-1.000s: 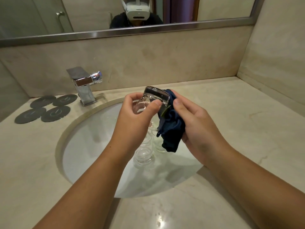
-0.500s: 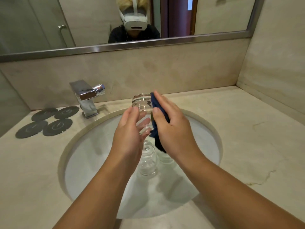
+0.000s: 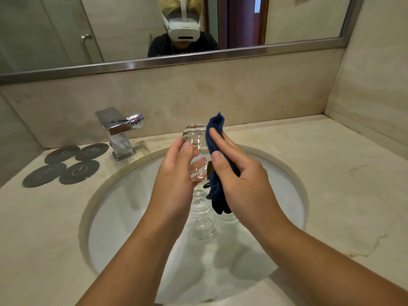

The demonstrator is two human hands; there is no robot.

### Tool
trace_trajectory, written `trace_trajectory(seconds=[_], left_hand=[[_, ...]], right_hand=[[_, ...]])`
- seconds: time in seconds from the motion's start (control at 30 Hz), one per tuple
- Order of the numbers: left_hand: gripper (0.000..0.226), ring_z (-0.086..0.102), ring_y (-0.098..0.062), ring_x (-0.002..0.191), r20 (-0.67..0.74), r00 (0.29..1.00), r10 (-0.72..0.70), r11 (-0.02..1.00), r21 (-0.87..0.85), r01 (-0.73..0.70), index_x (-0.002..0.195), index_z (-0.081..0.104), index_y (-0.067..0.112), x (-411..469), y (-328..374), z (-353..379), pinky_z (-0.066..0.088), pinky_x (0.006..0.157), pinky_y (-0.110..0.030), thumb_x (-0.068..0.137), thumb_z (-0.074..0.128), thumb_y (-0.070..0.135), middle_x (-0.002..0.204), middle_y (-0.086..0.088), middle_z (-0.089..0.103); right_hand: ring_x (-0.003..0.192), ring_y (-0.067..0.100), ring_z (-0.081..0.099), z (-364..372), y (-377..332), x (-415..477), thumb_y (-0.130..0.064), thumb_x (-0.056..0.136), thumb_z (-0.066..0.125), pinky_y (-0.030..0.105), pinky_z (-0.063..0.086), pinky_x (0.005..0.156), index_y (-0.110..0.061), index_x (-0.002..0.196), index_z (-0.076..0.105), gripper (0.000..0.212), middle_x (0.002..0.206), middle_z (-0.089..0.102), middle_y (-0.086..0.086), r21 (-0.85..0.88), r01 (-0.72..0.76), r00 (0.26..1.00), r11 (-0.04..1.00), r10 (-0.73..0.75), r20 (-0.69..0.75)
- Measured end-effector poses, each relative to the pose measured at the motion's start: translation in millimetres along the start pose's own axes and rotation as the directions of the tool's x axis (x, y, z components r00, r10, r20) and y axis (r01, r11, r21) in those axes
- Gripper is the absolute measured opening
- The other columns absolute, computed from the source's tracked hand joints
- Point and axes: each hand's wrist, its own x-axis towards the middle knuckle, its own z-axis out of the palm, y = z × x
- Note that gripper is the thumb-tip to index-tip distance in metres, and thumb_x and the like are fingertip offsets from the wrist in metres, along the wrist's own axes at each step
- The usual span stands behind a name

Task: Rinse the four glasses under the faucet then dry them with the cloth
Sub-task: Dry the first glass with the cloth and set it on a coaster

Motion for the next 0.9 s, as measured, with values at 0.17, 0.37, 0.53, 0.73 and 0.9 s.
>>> trace_trajectory(seconds=[0.17, 0.37, 0.53, 0.73, 0.9], left_hand=[[0.042, 0.073, -0.014, 0.118, -0.004, 1.0, -0.029, 0.998, -0.053, 0.028, 0.144, 0.064, 0.028, -4.5, 5.7, 4.4, 0.052, 0.095, -0.036, 0.108, 0.052, 0.048, 0.121, 0.005, 0.079], [0.066, 0.059, -0.003, 0.131, 0.029, 0.997, 0.072, 0.983, 0.169, -0.076, 0.136, 0.057, 0.053, -8.3, 8.6, 3.0, 0.047, 0.113, -0.039, 0.082, 0.056, 0.091, 0.13, 0.028, 0.066], [0.066, 0.075, -0.012, 0.116, -0.006, 0.999, 0.045, 0.999, 0.03, -0.045, 0.138, 0.066, 0.029, -7.3, 9.3, -1.4, 0.053, 0.11, -0.045, 0.087, 0.068, 0.071, 0.124, 0.009, 0.078], [0.052, 0.075, -0.025, 0.117, 0.012, 0.999, 0.033, 0.999, -0.004, -0.033, 0.125, 0.075, 0.027, -6.5, 7.7, -3.1, 0.054, 0.11, -0.053, 0.089, 0.069, 0.065, 0.116, 0.004, 0.08], [0.038, 0.071, -0.008, 0.088, 0.017, 0.998, 0.063, 0.998, -0.009, -0.063, 0.108, 0.075, 0.031, -11.3, 8.2, 5.6, 0.053, 0.081, -0.028, 0.084, 0.066, 0.059, 0.089, 0.017, 0.076]], right_hand=[[0.127, -0.008, 0.061, -4.4, -1.0, 2.8, -0.028, 0.111, 0.053, 0.033, 0.046, 0.116, -0.041, 0.15, 0.057, 0.041, 0.135, 0.068, -0.028, 0.163, -0.114, 0.993, 0.98, 0.115, 0.006], [0.133, -0.008, 0.056, -6.6, -5.6, 0.0, -0.03, 0.111, 0.052, 0.032, 0.043, 0.119, -0.039, 0.151, 0.056, 0.04, 0.141, 0.065, -0.026, 0.14, -0.062, 0.998, 0.988, 0.057, 0.036], [0.142, -0.012, 0.044, 3.3, -5.6, -10.3, -0.021, 0.11, 0.055, 0.014, 0.037, 0.117, -0.034, 0.146, 0.059, 0.039, 0.153, 0.055, -0.022, 0.055, 0.072, 0.997, 0.996, -0.074, 0.034], [0.146, -0.012, 0.039, 5.6, -4.3, -7.0, -0.019, 0.109, 0.056, 0.011, 0.033, 0.116, -0.031, 0.145, 0.062, 0.038, 0.159, 0.05, -0.017, -0.052, 0.159, 0.987, 0.986, -0.157, 0.044], [0.128, 0.001, 0.064, -2.4, -4.6, 1.7, -0.028, 0.114, 0.046, 0.037, 0.047, 0.116, -0.035, 0.145, 0.063, 0.036, 0.133, 0.072, -0.019, 0.184, -0.071, 0.997, 0.98, 0.074, -0.009]])
